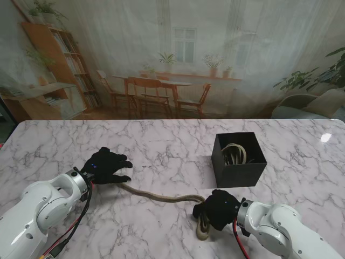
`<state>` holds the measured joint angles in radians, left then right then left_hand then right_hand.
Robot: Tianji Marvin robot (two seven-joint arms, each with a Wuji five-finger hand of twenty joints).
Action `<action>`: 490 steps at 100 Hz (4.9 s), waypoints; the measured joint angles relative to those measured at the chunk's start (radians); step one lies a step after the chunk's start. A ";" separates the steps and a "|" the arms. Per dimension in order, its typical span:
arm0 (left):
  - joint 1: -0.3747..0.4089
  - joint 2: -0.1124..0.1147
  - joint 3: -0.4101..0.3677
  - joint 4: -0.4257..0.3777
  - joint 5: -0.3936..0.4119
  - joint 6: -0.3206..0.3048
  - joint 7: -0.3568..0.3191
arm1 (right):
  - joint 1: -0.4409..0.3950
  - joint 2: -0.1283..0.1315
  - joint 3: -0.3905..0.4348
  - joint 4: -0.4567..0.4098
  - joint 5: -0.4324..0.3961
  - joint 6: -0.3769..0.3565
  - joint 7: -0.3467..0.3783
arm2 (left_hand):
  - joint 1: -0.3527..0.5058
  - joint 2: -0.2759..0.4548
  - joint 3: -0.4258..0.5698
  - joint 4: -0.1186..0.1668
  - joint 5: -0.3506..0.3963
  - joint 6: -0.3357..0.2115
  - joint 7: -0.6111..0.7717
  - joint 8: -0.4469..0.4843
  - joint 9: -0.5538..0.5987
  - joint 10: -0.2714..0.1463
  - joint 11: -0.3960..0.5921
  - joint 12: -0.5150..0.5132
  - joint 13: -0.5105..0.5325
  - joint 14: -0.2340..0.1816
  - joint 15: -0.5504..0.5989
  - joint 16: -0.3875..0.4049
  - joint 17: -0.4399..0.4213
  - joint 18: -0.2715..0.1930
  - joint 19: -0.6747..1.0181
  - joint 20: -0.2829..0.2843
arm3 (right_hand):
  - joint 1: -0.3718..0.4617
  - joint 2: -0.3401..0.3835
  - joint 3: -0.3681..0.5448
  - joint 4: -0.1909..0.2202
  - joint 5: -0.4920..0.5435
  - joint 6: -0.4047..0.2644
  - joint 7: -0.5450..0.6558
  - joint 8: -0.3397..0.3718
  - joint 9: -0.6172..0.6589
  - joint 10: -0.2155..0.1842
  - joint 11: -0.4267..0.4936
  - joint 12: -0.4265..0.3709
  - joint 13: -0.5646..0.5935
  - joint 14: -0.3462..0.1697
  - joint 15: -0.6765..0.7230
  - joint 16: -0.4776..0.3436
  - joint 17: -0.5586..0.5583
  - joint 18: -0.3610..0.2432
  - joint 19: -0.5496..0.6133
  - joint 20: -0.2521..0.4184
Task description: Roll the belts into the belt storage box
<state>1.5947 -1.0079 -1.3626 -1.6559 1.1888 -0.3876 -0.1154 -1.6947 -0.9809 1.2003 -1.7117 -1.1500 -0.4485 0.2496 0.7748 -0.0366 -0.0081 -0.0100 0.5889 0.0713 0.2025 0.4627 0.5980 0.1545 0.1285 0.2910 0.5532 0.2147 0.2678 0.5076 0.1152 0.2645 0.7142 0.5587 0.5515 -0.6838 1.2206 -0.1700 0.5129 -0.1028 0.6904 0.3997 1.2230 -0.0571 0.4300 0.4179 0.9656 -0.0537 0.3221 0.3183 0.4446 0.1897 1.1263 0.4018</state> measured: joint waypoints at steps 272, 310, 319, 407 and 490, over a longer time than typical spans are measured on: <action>0.002 0.000 -0.004 0.000 0.003 -0.001 0.011 | 0.010 -0.008 -0.011 -0.027 0.167 0.032 0.148 | 0.000 0.010 0.000 0.000 0.000 0.000 0.000 0.000 0.000 0.000 0.000 0.000 0.000 0.000 0.000 0.000 0.000 0.000 -0.009 0.000 | -0.170 0.100 -0.007 0.089 -0.003 0.096 -0.184 -0.111 -0.012 0.134 -0.159 -0.267 -0.046 0.077 0.009 0.010 -0.039 0.020 0.017 0.055; 0.003 0.000 -0.003 0.001 0.002 0.001 0.010 | 0.011 -0.003 -0.033 0.001 -0.082 0.037 -0.091 | 0.000 0.010 0.000 0.000 0.000 0.000 0.000 0.000 0.000 0.000 0.000 0.000 0.000 0.000 0.000 0.000 0.000 0.000 -0.009 0.000 | 0.026 0.001 -0.012 -0.010 0.004 0.030 -0.065 -0.055 0.065 -0.006 -0.112 -0.207 0.042 -0.019 0.018 0.003 0.038 -0.043 0.044 0.042; 0.003 0.000 -0.003 0.001 0.002 0.001 0.010 | 0.011 -0.007 -0.047 0.022 -0.045 0.086 -0.110 | 0.000 0.010 0.000 0.000 0.000 0.000 0.000 0.000 0.000 0.000 0.000 0.000 0.000 0.000 0.000 0.000 0.000 0.000 -0.009 0.000 | 0.050 -0.013 -0.076 -0.040 0.014 -0.054 0.070 -0.076 0.088 0.003 -0.031 -0.101 0.081 0.027 0.052 0.053 0.057 0.003 0.058 0.042; -0.001 0.000 -0.001 0.004 0.001 0.001 0.008 | 0.001 -0.018 -0.052 0.006 0.059 0.136 -0.027 | 0.000 0.010 0.000 0.000 0.000 0.000 0.000 0.000 0.000 0.000 0.000 0.000 0.000 0.000 0.000 0.000 -0.001 0.000 -0.010 0.000 | 0.007 -0.007 -0.144 -0.055 0.125 -0.093 0.144 -0.178 -0.784 0.386 -0.124 -0.219 -0.276 0.206 -0.021 -0.028 -0.091 0.234 -0.082 0.016; 0.000 0.000 -0.003 0.005 0.003 -0.001 0.009 | 0.000 -0.034 -0.069 0.054 0.023 0.186 -0.180 | 0.000 0.010 0.000 0.000 0.000 0.000 0.000 0.000 0.000 0.000 0.000 0.000 0.000 0.000 0.000 0.000 -0.003 0.000 -0.010 0.000 | -0.070 -0.046 -0.173 -0.092 0.172 0.068 0.417 -0.217 -0.764 0.221 -0.081 -0.193 -0.310 0.199 -0.049 -0.042 -0.144 0.246 -0.106 0.000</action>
<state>1.5946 -1.0077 -1.3653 -1.6505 1.1920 -0.3884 -0.1067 -1.6952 -1.0150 1.1313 -1.6580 -1.1275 -0.2628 0.0698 0.7748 -0.0264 -0.0085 -0.0101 0.5888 0.0713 0.2025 0.4627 0.5980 0.1545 0.1287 0.2910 0.5532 0.2148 0.2678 0.5077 0.1120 0.2648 0.7043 0.5583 0.4811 -0.7296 1.0476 -0.2615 0.6849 -0.0346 1.1074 0.1828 0.4587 0.1636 0.3486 0.2252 0.6554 0.1449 0.2731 0.2764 0.3001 0.4359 1.0206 0.4017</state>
